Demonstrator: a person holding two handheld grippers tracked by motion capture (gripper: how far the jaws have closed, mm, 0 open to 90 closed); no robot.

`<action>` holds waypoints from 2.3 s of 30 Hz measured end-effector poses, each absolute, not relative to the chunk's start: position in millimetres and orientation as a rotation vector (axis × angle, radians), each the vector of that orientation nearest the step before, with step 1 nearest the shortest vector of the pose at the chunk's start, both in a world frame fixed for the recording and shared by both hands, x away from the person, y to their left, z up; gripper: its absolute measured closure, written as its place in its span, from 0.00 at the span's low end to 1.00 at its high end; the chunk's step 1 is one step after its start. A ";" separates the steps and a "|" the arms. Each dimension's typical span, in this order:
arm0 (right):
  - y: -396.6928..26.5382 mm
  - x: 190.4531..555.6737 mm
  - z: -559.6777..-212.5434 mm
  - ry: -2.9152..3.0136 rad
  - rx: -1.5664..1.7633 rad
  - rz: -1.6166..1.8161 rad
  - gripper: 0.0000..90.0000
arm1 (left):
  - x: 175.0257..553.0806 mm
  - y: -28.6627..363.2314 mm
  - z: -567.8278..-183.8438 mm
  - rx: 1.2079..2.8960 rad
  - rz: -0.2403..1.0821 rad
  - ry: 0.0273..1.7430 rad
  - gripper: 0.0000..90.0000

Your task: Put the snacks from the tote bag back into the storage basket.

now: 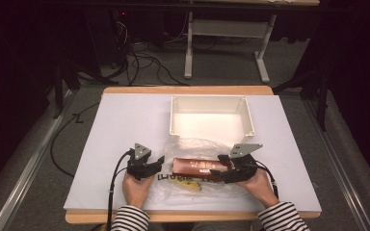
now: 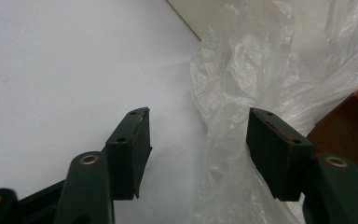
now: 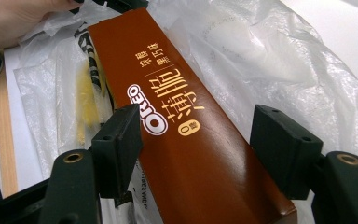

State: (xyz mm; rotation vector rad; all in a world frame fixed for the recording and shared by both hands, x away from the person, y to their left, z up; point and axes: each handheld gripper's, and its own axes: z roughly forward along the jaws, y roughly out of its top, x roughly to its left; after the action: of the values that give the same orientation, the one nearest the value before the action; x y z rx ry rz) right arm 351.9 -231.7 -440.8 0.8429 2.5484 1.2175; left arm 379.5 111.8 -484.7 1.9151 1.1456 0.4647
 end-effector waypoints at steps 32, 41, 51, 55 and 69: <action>-227.5 340.6 -449.8 2.652 0.770 1.169 0.35 | 380.4 112.3 -484.9 1.914 0.457 1.157 0.45; -223.6 340.3 -451.2 2.660 0.729 1.150 0.35 | 380.5 111.8 -484.9 1.918 0.460 1.159 0.44; -219.7 339.6 -459.3 2.704 0.675 1.059 0.38 | 380.7 111.6 -485.0 1.921 0.457 1.158 0.44; -219.9 336.8 -459.3 2.697 0.657 1.068 0.41 | 380.7 111.6 -485.0 1.920 0.456 1.157 0.44; -220.5 325.2 -452.7 2.696 0.612 1.090 0.43 | 379.5 110.8 -484.7 1.927 0.476 1.128 0.44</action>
State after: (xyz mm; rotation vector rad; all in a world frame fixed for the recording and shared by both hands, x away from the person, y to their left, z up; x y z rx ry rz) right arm 325.2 -220.5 -452.7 0.6122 2.6960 1.0896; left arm 379.5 110.8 -484.7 1.9271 1.1277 0.4764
